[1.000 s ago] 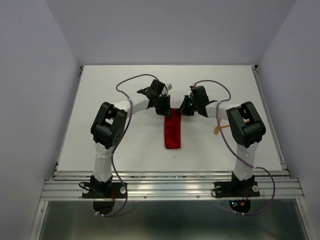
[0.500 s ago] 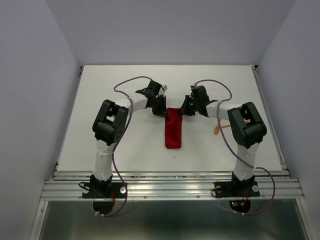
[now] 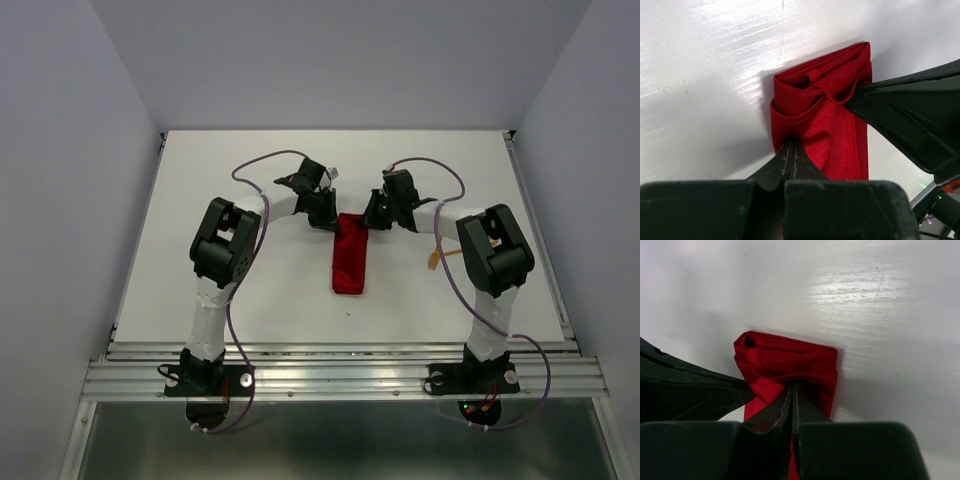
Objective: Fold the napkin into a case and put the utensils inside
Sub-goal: Smooth out the smaller rectangle-folded napkin at the center of the board.
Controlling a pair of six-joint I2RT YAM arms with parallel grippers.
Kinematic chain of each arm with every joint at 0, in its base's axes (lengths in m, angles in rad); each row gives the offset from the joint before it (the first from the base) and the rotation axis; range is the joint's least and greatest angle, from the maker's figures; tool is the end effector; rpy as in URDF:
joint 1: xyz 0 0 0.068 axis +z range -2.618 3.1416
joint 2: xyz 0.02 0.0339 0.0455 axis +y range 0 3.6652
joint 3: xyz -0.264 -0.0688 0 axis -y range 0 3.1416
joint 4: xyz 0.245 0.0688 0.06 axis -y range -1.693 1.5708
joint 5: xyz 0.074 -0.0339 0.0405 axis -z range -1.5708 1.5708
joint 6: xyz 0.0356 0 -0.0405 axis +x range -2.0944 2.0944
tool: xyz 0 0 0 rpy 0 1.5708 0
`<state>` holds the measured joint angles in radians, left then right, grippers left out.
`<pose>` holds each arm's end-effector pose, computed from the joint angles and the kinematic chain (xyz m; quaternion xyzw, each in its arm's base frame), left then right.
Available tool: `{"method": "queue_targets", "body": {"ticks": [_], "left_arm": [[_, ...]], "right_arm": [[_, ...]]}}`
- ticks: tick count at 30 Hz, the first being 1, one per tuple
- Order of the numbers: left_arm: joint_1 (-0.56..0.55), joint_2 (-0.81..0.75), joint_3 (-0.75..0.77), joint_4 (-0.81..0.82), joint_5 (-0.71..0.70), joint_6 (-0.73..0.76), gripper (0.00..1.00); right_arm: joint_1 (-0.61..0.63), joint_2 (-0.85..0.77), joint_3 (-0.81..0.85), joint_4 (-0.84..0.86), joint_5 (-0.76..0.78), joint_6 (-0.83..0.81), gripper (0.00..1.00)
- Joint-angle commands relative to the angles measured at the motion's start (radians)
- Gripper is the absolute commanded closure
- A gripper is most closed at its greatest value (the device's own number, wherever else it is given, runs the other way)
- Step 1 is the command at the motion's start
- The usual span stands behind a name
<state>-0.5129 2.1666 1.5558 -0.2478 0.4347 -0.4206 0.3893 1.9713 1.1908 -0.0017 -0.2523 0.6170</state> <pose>0.4045 -0.2450 0.1602 0.1173 0.9108 -0.3337 0.2131 0.3817 0.1662 0.1504 0.0560 0.9155 0.2855 0.2779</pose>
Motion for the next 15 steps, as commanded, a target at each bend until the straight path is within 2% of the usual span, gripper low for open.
{"method": "queue_targets", "body": {"ticks": [1, 11, 15], "left_arm": [[-0.007, 0.021, 0.038, -0.005, -0.005, 0.011, 1.0], [-0.007, 0.032, 0.076, -0.018, -0.002, 0.014, 1.0], [-0.007, 0.018, 0.107, -0.044, -0.019, 0.026, 1.0]], "right_arm": [[0.013, -0.072, 0.026, -0.011, -0.01, -0.014, 0.95], [0.013, 0.021, 0.01, -0.009, 0.024, -0.02, 0.96], [0.013, 0.005, 0.0, -0.011, 0.036, -0.02, 0.96]]}}
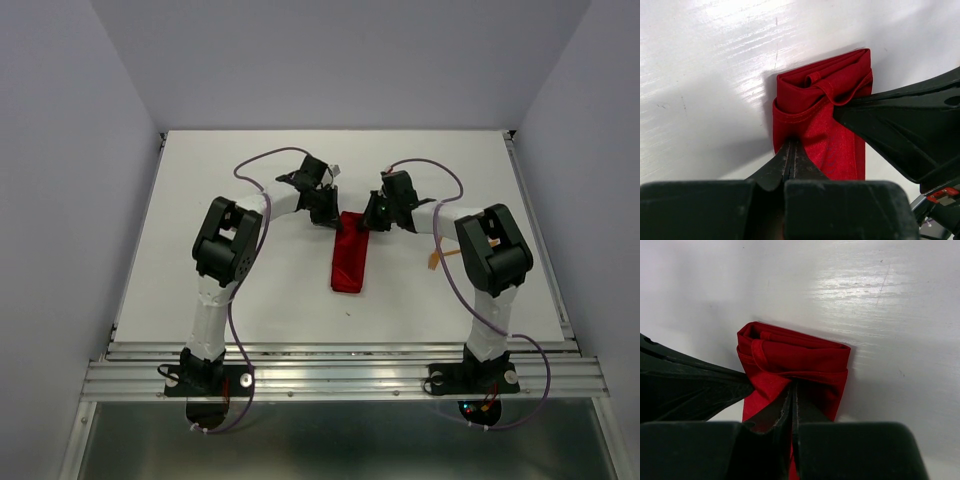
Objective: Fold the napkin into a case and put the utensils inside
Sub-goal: Smooth out the smaller rectangle-folded napkin at the center of the board.
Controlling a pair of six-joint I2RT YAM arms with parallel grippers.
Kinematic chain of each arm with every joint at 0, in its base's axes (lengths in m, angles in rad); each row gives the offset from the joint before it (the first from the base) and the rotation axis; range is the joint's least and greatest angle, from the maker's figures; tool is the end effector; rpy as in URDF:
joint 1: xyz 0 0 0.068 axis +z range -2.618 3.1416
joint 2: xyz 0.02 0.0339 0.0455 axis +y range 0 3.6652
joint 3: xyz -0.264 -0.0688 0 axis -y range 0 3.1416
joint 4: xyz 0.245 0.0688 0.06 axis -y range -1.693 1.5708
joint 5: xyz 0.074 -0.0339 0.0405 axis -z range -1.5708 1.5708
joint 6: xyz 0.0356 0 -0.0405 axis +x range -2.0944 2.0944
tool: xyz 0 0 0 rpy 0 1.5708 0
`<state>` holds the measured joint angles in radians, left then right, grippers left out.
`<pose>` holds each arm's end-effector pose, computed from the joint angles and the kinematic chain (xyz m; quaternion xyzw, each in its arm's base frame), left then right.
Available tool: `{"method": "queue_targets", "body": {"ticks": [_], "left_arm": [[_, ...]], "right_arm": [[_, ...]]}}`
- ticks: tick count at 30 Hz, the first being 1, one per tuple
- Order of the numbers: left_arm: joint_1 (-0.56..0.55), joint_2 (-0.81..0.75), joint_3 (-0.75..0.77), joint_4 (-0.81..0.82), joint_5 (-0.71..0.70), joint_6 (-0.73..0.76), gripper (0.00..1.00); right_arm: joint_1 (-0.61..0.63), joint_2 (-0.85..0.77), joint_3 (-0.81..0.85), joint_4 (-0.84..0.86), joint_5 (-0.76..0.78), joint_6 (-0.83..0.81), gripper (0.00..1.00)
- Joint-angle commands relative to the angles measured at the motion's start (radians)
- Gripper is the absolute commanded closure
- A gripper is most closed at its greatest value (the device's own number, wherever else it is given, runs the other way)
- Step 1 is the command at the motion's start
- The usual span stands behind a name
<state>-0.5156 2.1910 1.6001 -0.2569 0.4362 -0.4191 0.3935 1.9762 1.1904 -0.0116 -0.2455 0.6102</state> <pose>0.4107 -0.2501 0.1620 0.1205 0.9085 -0.3363 0.2171 0.3805 0.1673 0.1475 0.0535 0.9188 0.2795 0.2736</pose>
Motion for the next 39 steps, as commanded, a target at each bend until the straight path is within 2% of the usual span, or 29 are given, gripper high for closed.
{"method": "queue_targets", "body": {"ticks": [1, 4, 7, 10, 12, 17, 23, 27, 33, 39], "left_arm": [[-0.004, -0.011, 0.072, -0.042, -0.027, 0.031, 1.0], [-0.004, -0.037, 0.099, -0.076, -0.053, 0.049, 1.0], [-0.004, -0.08, 0.127, -0.119, -0.102, 0.065, 1.0], [-0.004, -0.117, 0.155, -0.148, -0.128, 0.074, 1.0], [-0.006, -0.141, 0.164, -0.169, -0.137, 0.082, 1.0], [-0.026, -0.189, 0.135, -0.193, -0.169, 0.088, 1.0], [-0.095, -0.272, -0.009, -0.174, -0.197, 0.075, 1.0], [-0.149, -0.33, -0.178, -0.136, -0.166, 0.051, 1.0], [-0.182, -0.422, -0.371, -0.038, -0.059, 0.005, 1.0], [-0.215, -0.376, -0.405, 0.001, -0.002, 0.0, 1.0]], "right_arm": [[0.008, -0.008, 0.001, -0.001, 0.029, -0.015, 0.96], [0.008, -0.063, 0.024, -0.017, 0.031, -0.032, 0.95], [0.008, -0.196, 0.022, -0.011, 0.054, -0.046, 0.95], [0.008, -0.284, -0.02, -0.001, 0.149, -0.049, 0.94], [0.008, -0.338, -0.037, -0.001, 0.193, -0.072, 0.89], [0.008, -0.387, -0.146, -0.021, 0.206, -0.081, 0.85], [0.021, -0.477, -0.355, 0.015, 0.059, -0.008, 0.8], [0.063, -0.543, -0.455, 0.068, -0.003, 0.031, 0.77], [0.114, -0.614, -0.514, 0.065, -0.018, 0.06, 0.76], [0.133, -0.588, -0.538, 0.128, -0.07, 0.092, 0.77]]}}
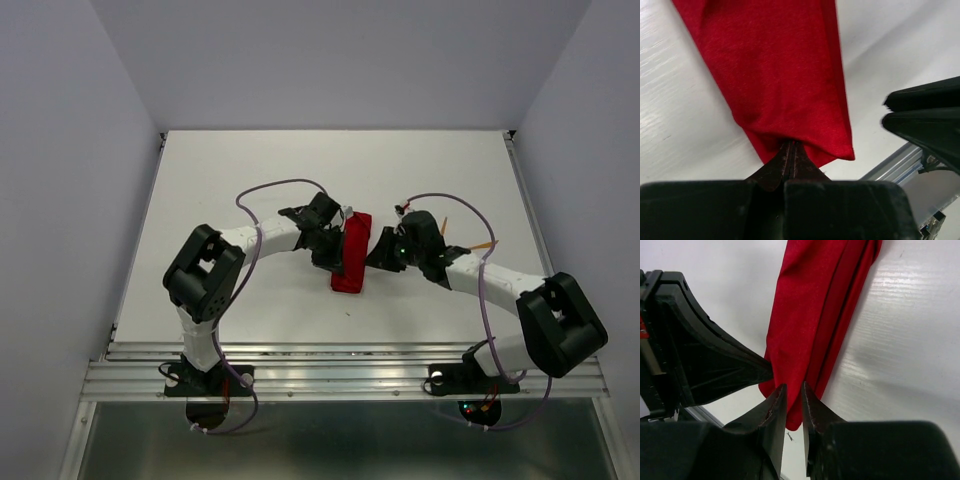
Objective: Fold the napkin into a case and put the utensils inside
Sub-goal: Smooth out the smaller rectangle-folded napkin at the center of the board.
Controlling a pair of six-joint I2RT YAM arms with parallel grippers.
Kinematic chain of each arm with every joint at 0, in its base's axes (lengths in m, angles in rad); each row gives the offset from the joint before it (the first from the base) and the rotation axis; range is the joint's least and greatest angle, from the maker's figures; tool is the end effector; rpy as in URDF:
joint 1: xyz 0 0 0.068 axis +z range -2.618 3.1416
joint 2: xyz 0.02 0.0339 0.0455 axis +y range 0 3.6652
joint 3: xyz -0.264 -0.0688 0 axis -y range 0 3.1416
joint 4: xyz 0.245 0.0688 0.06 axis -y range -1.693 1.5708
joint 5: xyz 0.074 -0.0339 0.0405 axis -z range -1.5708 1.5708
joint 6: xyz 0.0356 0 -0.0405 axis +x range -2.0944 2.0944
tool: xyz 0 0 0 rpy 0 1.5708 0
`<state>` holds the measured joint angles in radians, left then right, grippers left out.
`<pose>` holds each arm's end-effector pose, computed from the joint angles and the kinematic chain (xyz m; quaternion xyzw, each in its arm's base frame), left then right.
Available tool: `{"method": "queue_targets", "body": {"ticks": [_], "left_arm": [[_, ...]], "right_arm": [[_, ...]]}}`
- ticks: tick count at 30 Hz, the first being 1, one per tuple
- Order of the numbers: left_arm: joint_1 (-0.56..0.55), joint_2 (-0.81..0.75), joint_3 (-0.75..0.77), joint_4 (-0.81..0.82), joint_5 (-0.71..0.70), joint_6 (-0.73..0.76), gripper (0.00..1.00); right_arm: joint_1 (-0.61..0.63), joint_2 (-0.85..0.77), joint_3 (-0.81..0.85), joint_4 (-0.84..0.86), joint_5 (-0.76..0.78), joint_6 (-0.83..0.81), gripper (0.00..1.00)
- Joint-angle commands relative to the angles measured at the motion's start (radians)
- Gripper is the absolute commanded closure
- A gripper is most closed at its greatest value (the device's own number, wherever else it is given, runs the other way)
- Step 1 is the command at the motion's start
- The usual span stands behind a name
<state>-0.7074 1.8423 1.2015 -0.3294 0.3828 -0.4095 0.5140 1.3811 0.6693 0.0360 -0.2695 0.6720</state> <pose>0.2829 -0.2594 0.1812 0.1948 0.9191 -0.3080 0.1500 0.2387 0.1456 0.1904 0.0126 0.8952 0.3401 0.2879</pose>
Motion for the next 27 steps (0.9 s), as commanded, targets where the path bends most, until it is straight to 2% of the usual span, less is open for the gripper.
{"method": "queue_targets", "body": {"ticks": [1, 8, 17, 22, 25, 27], "left_arm": [[-0.026, -0.017, -0.011, 0.087, 0.051, -0.011, 1.0], [-0.026, 0.031, -0.008, 0.095, 0.039, -0.009, 1.0], [-0.026, -0.043, 0.038, -0.009, -0.018, 0.037, 1.0], [-0.02, -0.071, 0.07, -0.062, -0.058, 0.047, 1.0], [-0.015, -0.072, 0.108, -0.085, -0.084, 0.043, 1.0], [-0.015, -0.063, 0.136, -0.102, -0.111, 0.035, 0.96]], "right_arm": [[0.023, 0.019, -0.014, 0.091, -0.069, 0.041, 0.77], [0.055, 0.093, -0.016, 0.14, -0.106, 0.063, 0.77], [0.055, 0.214, -0.059, 0.15, -0.059, 0.064, 0.81], [0.055, 0.181, -0.056, 0.157, -0.057, 0.064, 0.82], [0.055, 0.09, -0.066, 0.168, -0.014, 0.066, 0.81], [0.055, -0.014, -0.073, 0.162, 0.042, 0.06, 0.7]]}}
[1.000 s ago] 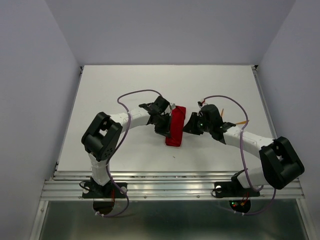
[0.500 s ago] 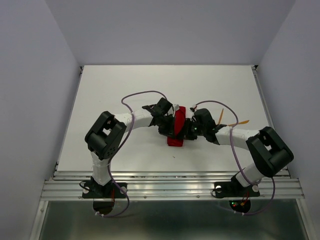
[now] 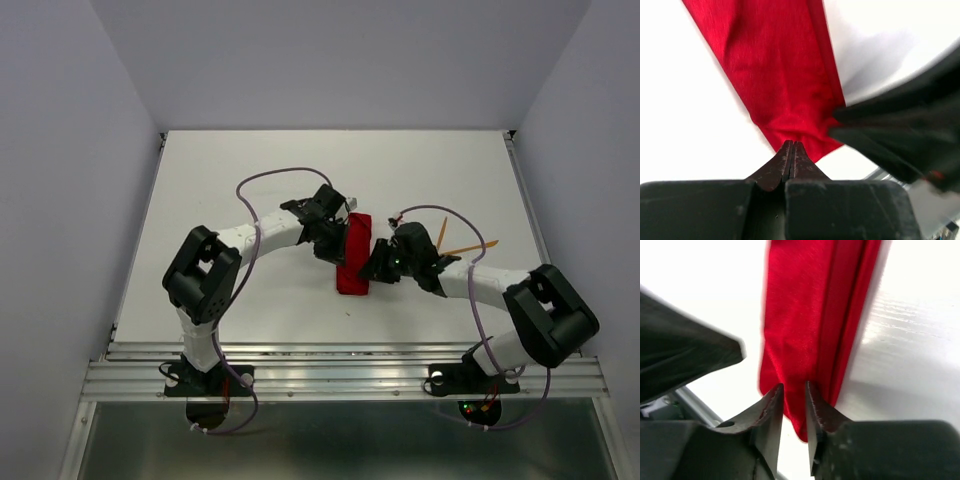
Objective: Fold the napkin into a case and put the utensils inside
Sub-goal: Smooth out the smaller rectangle-folded napkin at the center of the board, then pick up the smaller rectangle-folded napkin from the center of the board.
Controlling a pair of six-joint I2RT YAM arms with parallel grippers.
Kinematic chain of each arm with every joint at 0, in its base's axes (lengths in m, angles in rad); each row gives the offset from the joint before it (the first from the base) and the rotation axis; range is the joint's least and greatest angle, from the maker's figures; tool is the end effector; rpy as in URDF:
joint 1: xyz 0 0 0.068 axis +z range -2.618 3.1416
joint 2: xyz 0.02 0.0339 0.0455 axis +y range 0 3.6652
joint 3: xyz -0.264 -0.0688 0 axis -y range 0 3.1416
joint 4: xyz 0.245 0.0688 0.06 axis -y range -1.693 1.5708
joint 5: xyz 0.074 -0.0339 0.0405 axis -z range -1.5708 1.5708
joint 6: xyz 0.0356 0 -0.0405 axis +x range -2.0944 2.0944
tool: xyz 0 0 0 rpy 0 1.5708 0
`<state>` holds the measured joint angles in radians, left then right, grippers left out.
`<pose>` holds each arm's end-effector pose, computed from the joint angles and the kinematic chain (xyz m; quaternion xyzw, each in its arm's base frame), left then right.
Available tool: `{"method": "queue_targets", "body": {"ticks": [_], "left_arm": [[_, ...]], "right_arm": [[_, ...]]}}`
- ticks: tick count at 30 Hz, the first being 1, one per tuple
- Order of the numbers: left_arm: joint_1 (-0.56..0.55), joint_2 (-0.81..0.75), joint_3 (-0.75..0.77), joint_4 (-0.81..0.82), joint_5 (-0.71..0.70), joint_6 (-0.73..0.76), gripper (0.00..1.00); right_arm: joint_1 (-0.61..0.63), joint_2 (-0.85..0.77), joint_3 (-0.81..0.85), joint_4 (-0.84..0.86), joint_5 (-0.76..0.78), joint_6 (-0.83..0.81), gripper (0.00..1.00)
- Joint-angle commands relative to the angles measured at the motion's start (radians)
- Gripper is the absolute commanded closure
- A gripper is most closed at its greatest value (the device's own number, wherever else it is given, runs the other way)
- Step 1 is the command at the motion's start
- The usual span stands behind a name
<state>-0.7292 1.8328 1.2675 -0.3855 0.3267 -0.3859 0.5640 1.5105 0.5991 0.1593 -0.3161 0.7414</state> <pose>0.2832 -0.2684 0.2002 0.2094 0.9174 -0.2907 0.1735 0.2310 0.1592 0.1465 0.0179 0.9079 0.3534 0.2246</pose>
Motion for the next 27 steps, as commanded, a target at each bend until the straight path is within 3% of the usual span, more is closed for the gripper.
{"method": "queue_targets", "body": {"ticks": [1, 5, 7, 11, 20, 27], "left_arm": [[0.005, -0.05, 0.102, -0.053, -0.067, 0.009, 0.92], [0.004, -0.015, 0.194, -0.098, -0.146, -0.014, 0.74], [-0.007, 0.012, 0.253, -0.114, -0.176, -0.027, 0.69], [-0.048, 0.088, 0.375, -0.182, -0.288, -0.051, 0.67], [-0.108, 0.218, 0.497, -0.234, -0.425, -0.093, 0.38], [-0.168, 0.315, 0.582, -0.288, -0.526, -0.099, 0.38]], "right_arm": [[0.005, -0.176, -0.001, 0.007, 0.168, -0.014, 0.66], [-0.032, -0.278, 0.039, -0.154, 0.4, -0.06, 0.4], [-0.111, -0.291, 0.041, -0.228, 0.436, -0.069, 0.38], [-0.252, -0.322, 0.021, -0.259, 0.413, -0.094, 0.33], [-0.44, -0.361, -0.013, -0.284, 0.376, -0.139, 0.25], [-0.48, -0.366, -0.035, -0.284, 0.339, -0.155, 0.23]]}}
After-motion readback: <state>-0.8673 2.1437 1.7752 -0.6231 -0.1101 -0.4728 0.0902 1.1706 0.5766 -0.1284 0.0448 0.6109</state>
